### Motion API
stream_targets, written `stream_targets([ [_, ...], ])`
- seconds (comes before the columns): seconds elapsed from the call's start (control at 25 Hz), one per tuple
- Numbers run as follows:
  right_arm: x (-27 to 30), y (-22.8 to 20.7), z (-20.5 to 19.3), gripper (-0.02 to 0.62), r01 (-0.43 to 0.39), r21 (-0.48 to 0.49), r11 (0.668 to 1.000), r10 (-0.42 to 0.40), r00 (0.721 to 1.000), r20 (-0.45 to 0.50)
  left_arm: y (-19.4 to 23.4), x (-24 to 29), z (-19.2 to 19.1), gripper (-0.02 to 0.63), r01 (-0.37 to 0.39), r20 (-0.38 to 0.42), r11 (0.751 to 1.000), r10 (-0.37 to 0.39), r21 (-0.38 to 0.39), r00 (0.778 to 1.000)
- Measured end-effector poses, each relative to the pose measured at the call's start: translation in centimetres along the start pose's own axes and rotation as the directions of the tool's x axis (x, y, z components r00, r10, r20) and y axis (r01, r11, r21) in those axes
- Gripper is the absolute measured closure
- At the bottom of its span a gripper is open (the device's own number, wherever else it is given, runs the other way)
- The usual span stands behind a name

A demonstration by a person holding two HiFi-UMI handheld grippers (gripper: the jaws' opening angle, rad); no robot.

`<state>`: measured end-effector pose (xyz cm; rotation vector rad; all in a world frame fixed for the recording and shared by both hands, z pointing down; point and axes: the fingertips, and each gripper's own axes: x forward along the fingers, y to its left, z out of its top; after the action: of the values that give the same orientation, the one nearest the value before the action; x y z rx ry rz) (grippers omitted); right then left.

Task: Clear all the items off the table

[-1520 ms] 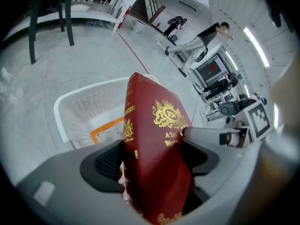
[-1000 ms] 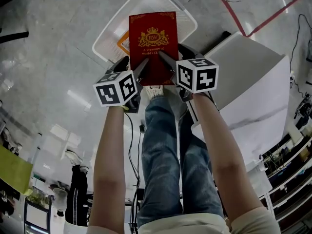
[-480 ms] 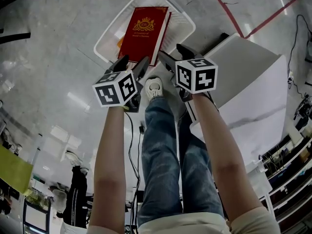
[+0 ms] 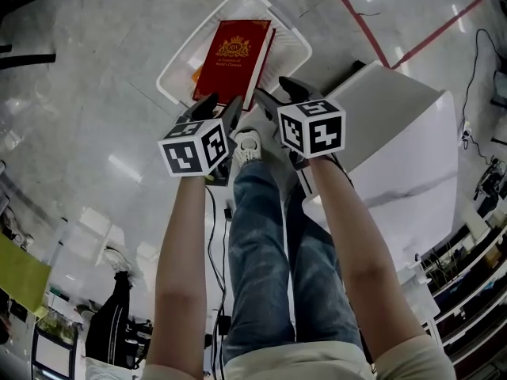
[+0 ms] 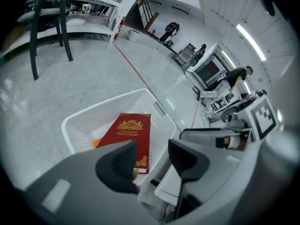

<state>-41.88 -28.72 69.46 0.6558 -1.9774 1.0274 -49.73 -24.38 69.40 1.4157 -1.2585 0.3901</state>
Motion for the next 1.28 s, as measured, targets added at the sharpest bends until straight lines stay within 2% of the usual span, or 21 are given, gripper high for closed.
stream_targets([
  [0.2,-1.1,0.6,0.5,0.374,-0.015,-0.02,1.0,0.015,1.0,-0.009,-0.8,-0.8,0.3,0.44,-0.017,0.009,1.0,0.017,-0.002,1.0],
  [0.4,-2.5,1.5,1.0,0.431,-0.035,-0.034,0.999,0.034,0.999,-0.006,-2.0,-1.8,0.9,0.499,-0.023,0.039,1.0,0.023,-0.003,0.999],
  [0.68,-4.8,2.3,1.7,0.55,-0.013,-0.074,0.997,0.015,0.999,0.034,-3.8,-3.3,1.6,0.594,-0.046,0.09,0.999,0.045,0.007,0.995],
  [0.84,-6.3,2.6,1.9,0.595,0.003,-0.075,0.997,0.002,0.998,0.058,-5.0,-4.4,1.6,0.595,-0.044,0.113,0.999,0.042,0.013,0.993],
  [1.28,-9.6,3.3,1.6,0.597,0.005,-0.066,0.998,0.002,0.995,0.097,-7.4,-6.5,1.0,0.598,-0.065,0.151,0.996,0.056,0.056,0.987],
])
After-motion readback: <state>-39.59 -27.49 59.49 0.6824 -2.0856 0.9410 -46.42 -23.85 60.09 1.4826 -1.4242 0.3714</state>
